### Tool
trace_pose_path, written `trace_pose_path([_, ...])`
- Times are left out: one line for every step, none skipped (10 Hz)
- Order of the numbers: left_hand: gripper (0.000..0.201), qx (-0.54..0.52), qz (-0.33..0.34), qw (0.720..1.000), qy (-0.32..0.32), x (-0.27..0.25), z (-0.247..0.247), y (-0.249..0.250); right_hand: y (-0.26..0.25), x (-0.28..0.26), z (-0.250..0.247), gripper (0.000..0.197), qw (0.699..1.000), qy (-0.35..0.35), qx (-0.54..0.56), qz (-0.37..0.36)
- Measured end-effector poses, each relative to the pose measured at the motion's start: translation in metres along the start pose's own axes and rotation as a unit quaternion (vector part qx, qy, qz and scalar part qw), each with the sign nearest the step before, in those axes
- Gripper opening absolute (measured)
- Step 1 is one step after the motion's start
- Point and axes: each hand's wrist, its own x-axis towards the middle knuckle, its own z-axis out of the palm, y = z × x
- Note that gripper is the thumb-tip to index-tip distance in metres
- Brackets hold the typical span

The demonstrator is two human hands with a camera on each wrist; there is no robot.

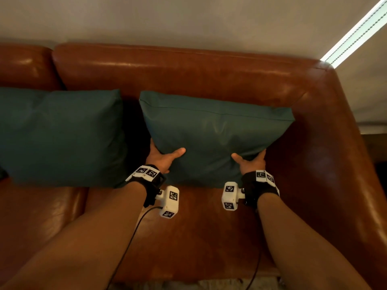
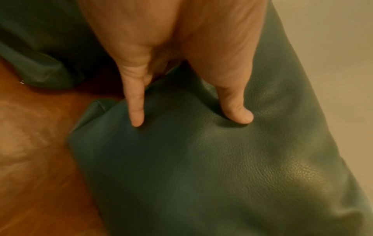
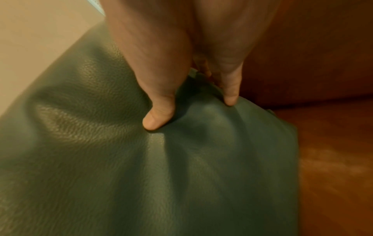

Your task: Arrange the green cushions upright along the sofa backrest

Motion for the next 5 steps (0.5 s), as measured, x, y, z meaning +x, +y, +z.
trace_pose_path([0.123,-0.009,0.005,1.000,0.005,0.004,-0.002,-0.003,-0.001,-0.001,-0.004,0.116,1.000,-0.003,-0.004,-0.009])
trace_pose_path([0.115,0.005,-0.010,1.000,-0.021,0.000,-0.009,-0.006,0.001,-0.008,-0.008,0.115,1.000,-0.001,-0.014,-0.017])
trace_pose_path([0.091,0.008,-0.015,0.999,-0.036,-0.007,-0.023,-0.015,0.001,-0.024,-0.007,0.105,0.999,0.029,-0.007,-0.024])
trace_pose_path([0.066,0.086,-0.042,0.994,-0.049,-0.008,-0.052,-0.040,0.000,-0.054,0.001,0.094,0.999,0.052,0.005,-0.013])
trace_pose_path([0.056,0.126,-0.061,0.989,-0.046,-0.015,-0.086,-0.063,0.001,-0.098,0.013,0.084,0.999,0.030,0.007,0.027])
